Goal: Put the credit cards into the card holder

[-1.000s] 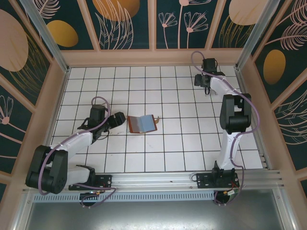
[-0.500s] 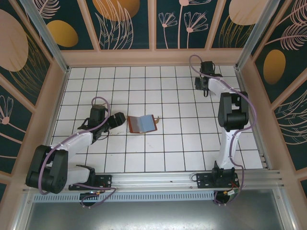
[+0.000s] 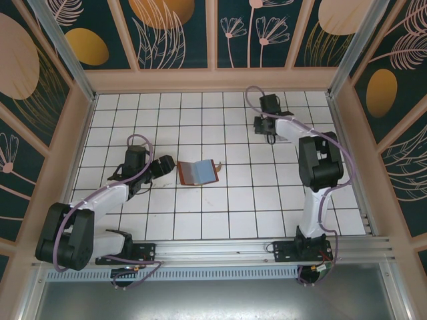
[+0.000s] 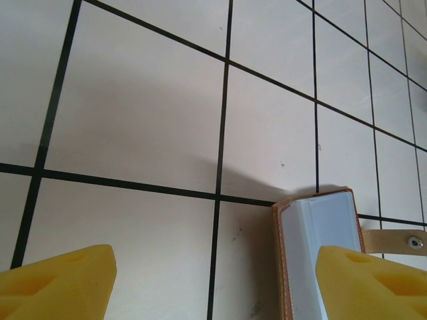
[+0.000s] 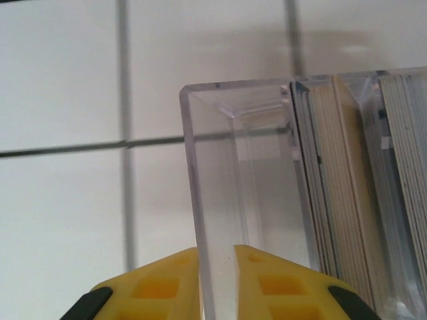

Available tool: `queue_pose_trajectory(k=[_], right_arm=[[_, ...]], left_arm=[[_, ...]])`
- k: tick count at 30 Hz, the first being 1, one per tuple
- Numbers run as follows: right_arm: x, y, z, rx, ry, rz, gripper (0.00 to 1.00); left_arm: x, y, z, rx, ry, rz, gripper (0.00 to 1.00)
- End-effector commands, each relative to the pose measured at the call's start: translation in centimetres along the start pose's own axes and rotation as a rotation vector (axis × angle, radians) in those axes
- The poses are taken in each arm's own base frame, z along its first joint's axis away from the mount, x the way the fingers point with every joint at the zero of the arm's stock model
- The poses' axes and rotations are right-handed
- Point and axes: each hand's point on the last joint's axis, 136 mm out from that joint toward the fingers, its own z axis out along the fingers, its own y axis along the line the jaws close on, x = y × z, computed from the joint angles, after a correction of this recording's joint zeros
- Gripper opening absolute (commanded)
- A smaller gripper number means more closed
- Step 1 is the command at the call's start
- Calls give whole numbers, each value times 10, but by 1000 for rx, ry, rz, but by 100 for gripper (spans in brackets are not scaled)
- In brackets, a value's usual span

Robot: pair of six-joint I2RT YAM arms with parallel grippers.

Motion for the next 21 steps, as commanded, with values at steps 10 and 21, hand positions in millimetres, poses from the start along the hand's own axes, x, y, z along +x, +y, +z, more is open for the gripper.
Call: queue_pose_trajectory(k=[10, 21], right_arm=[[-27, 64, -61, -118, -123, -113, 48], [-18, 17, -23, 67, -58, -153, 54]], left_arm=[[3, 0, -6, 17, -32, -5, 79], [4, 0, -11, 15, -33, -6, 79]])
